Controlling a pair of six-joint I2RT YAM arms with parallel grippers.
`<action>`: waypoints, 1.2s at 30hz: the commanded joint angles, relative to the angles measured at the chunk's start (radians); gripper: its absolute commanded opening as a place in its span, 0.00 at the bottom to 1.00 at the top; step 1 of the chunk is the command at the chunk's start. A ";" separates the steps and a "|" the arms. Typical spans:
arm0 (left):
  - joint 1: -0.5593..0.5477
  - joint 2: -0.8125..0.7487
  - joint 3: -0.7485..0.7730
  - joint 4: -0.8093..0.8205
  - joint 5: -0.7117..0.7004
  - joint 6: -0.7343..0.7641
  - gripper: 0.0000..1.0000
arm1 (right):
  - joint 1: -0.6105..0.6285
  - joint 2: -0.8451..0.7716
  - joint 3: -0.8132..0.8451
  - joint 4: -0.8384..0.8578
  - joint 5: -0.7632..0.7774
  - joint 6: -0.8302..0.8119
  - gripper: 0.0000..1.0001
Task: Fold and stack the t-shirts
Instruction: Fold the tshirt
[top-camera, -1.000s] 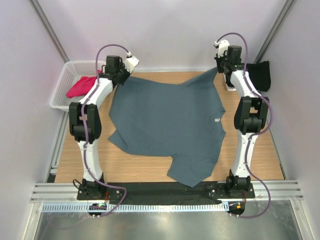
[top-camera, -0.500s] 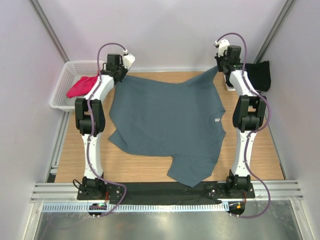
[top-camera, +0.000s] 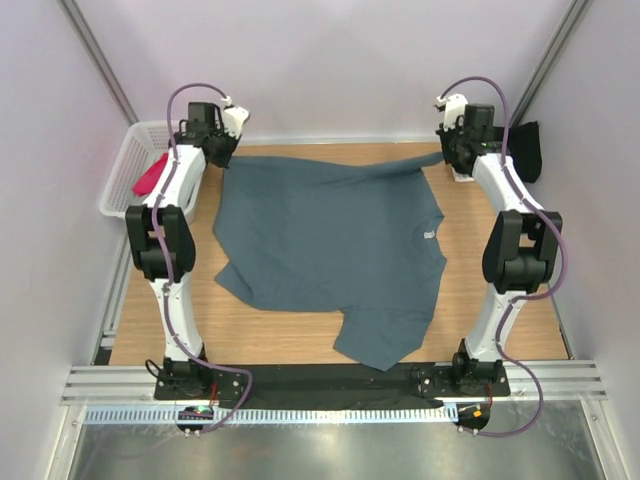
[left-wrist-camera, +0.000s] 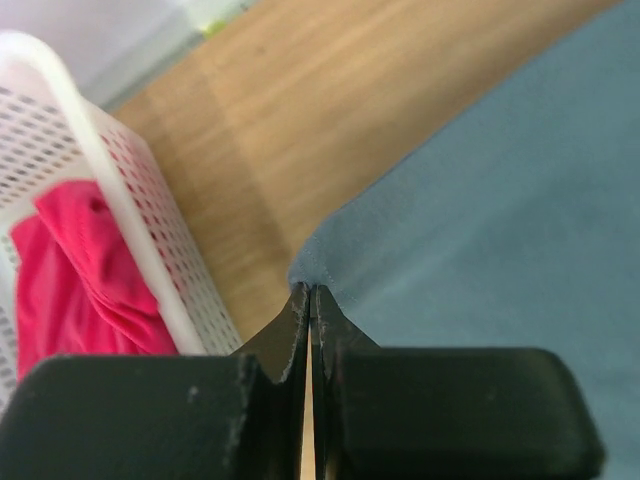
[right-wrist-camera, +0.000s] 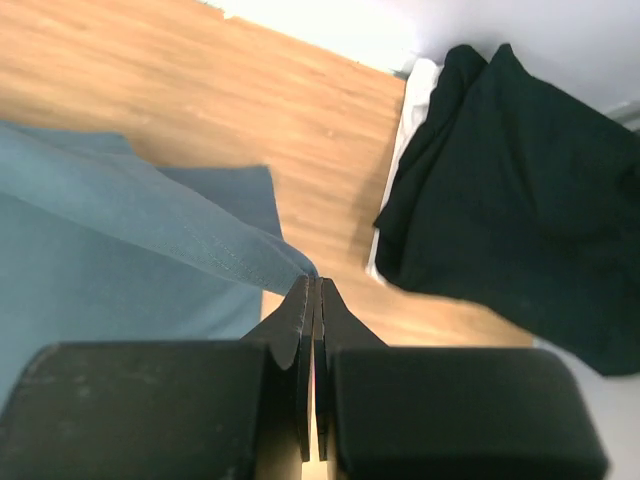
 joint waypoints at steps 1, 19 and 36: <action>0.000 -0.096 -0.053 -0.127 0.057 0.001 0.00 | 0.000 -0.122 -0.072 0.003 -0.019 0.005 0.01; 0.002 -0.309 -0.380 -0.071 0.020 -0.001 0.00 | 0.021 -0.386 -0.371 -0.057 -0.056 0.031 0.01; 0.016 -0.335 -0.440 -0.057 -0.017 -0.007 0.00 | 0.023 -0.501 -0.506 -0.077 -0.060 0.019 0.01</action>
